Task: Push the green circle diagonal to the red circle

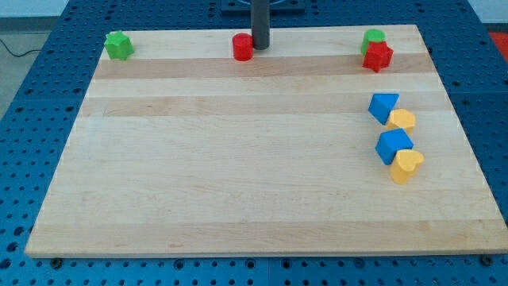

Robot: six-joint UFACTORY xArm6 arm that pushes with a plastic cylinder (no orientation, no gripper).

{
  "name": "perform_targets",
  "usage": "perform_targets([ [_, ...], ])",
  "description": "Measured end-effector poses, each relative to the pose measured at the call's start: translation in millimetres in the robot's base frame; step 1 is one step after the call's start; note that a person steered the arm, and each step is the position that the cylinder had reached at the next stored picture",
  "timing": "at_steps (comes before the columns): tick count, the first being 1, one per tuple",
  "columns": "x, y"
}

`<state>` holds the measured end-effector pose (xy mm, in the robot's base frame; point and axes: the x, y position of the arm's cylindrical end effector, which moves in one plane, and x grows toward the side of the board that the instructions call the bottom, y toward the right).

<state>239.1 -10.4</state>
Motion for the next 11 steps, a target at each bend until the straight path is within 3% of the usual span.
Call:
perform_targets([
  [2, 76, 26],
  [6, 93, 26],
  [7, 126, 41],
  [8, 144, 70],
  [11, 121, 216],
])
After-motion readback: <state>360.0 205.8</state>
